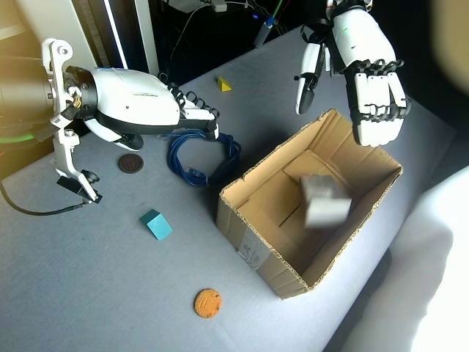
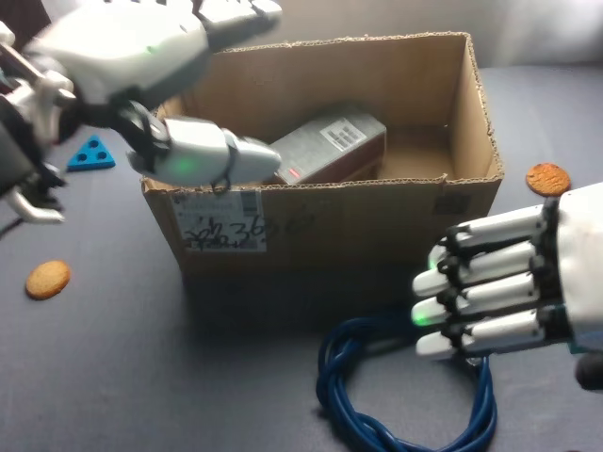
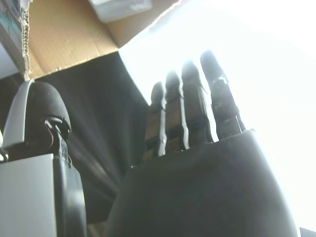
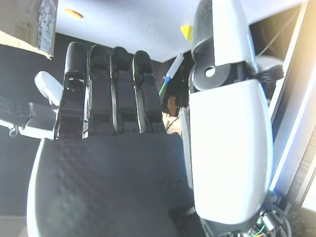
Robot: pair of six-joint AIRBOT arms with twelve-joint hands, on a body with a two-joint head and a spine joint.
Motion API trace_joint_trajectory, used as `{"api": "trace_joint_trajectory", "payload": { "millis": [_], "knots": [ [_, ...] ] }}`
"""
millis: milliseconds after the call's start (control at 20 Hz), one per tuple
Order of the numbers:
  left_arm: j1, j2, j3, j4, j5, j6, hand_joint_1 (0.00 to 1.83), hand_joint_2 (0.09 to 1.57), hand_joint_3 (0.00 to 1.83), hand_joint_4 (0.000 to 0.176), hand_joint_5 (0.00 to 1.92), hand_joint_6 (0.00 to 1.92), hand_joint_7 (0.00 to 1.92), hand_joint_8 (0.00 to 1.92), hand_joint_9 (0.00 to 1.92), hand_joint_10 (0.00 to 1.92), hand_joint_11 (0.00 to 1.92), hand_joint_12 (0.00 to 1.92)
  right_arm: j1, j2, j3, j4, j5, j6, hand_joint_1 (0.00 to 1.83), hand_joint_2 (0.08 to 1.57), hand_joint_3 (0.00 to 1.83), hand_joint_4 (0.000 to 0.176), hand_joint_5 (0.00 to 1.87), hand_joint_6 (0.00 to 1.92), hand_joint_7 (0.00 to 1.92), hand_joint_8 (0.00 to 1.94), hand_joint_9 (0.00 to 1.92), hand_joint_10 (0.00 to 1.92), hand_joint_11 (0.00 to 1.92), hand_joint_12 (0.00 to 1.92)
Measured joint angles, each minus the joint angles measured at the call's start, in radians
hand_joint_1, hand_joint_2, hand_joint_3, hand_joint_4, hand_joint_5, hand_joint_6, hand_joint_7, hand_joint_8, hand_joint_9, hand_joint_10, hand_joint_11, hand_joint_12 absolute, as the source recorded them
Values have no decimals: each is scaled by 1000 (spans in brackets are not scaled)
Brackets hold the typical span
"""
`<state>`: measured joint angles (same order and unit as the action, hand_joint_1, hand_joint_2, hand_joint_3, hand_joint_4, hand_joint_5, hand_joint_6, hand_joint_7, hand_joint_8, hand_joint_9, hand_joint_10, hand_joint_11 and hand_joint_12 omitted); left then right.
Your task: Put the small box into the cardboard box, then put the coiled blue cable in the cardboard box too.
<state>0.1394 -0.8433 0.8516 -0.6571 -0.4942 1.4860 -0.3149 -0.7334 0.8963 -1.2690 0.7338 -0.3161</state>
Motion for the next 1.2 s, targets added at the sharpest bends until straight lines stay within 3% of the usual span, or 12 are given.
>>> {"api": "trace_joint_trajectory", "payload": {
  "millis": [300, 350, 450, 550, 700, 800, 900, 1050, 1100, 1200],
  "knots": [
    [73, 108, 0, 6, 4, -10, 264, 985, 0, 0, 95, 2, 103, 2, 72, 0, 0, 115, -43, -74, 16, 36, -53, -82, 1123, 932, 0, 0, 316, 4, 278, 3, 250, 7, 0, 822],
    [91, 126, -5, 7, 4, -11, 207, 1027, 4, 0, 106, 2, 115, 2, 91, 3, 0, 148, -52, -81, 22, 45, -63, -85, 1175, 929, 0, 0, 445, 32, 457, 35, 381, 41, 0, 1037],
    [133, 162, -15, 15, 4, -27, 216, 1048, 3, 0, 126, 1, 130, 1, 109, 1, 0, 188, -77, -93, 35, 43, -90, -84, 1197, 916, 0, 0, 579, 34, 595, 24, 516, 51, 21, 1187],
    [172, 193, -29, 27, 6, -40, 234, 1071, 5, 0, 135, 3, 135, 2, 108, 2, 0, 168, -90, -117, 45, 34, -115, -84, 1215, 915, 0, 0, 639, 51, 647, 38, 587, 75, 83, 1215],
    [246, 226, -34, 93, 8, -113, 273, 1075, 1, 0, 163, 3, 156, 1, 138, 2, 0, 222, -101, -148, 58, 48, -130, -85, 1231, 899, 0, 0, 659, 36, 689, 30, 644, 79, 157, 1165],
    [288, 252, -35, 142, 11, -156, 294, 1074, 0, 0, 170, 2, 170, 3, 151, 4, 0, 256, -107, -162, 64, 46, -143, -84, 1218, 953, 13, 0, 578, 3, 597, 2, 553, 26, 21, 1243],
    [328, 280, -47, 182, 2, -194, 266, 1077, 2, 0, 154, 1, 157, 2, 142, 1, 0, 270, -112, -178, 67, 48, -152, -89, 1342, 1006, 27, 0, 583, 7, 553, 1, 527, 13, 0, 1205],
    [378, 304, -75, 242, -19, -240, 286, 1082, 1, 0, 121, 6, 125, 8, 102, 4, 0, 146, -114, -206, 75, 63, -158, -116, 1448, 1022, 7, 0, 729, 19, 713, 14, 682, 41, 110, 1197],
    [392, 311, -78, 293, -27, -281, 292, 1069, 1, 0, 162, 3, 168, 3, 143, 4, 0, 259, -114, -214, 82, 71, -159, -116, 1460, 1018, 2, 0, 759, 18, 744, 14, 720, 47, 121, 1231],
    [428, 317, -78, 391, -50, -365, 275, 1070, 2, 0, 156, 0, 159, 0, 136, 0, 0, 252, -126, -225, 96, 78, -170, -119, 1452, 1028, 6, 0, 784, 22, 764, 17, 752, 57, 149, 1252]
  ]
}}
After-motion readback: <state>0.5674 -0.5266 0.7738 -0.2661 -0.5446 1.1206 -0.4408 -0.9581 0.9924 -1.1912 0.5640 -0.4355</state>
